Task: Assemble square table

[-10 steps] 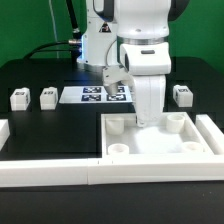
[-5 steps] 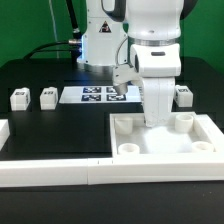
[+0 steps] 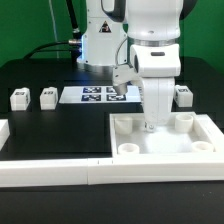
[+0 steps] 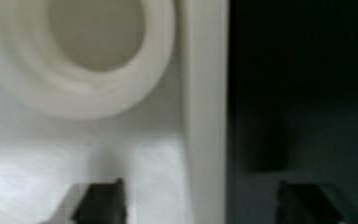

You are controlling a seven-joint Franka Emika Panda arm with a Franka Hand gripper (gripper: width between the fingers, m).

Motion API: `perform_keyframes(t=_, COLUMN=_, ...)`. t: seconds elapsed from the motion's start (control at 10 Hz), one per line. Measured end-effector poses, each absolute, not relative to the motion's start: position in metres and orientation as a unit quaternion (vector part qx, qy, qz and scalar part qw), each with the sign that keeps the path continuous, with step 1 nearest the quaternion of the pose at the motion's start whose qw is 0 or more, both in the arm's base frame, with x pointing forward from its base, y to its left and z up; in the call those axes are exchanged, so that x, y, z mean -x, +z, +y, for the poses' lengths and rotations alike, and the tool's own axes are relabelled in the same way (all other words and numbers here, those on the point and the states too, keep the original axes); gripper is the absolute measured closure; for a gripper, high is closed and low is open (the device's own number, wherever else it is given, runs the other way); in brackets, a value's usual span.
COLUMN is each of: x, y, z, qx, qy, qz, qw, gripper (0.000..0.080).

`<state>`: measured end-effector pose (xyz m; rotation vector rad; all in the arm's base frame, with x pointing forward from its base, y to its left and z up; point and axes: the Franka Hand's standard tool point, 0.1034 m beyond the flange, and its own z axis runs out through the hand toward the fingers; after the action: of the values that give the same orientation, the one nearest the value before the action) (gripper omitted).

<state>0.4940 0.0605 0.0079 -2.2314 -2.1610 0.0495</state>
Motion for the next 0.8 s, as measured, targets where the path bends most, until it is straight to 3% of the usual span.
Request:
perform_keyframes(t=0.3, x=-0.4939, y=0.0077, z=0.0605, qx=0.718, qy=0.016, qz=-0.695, qw=0.018, gripper=0.0154)
perform_keyframes(t=0.8, x=-0.4937, y=0.0078, z=0.0606, qx=0.719, qy=0.016, qz=-0.694, qw=0.018, gripper=0.0151)
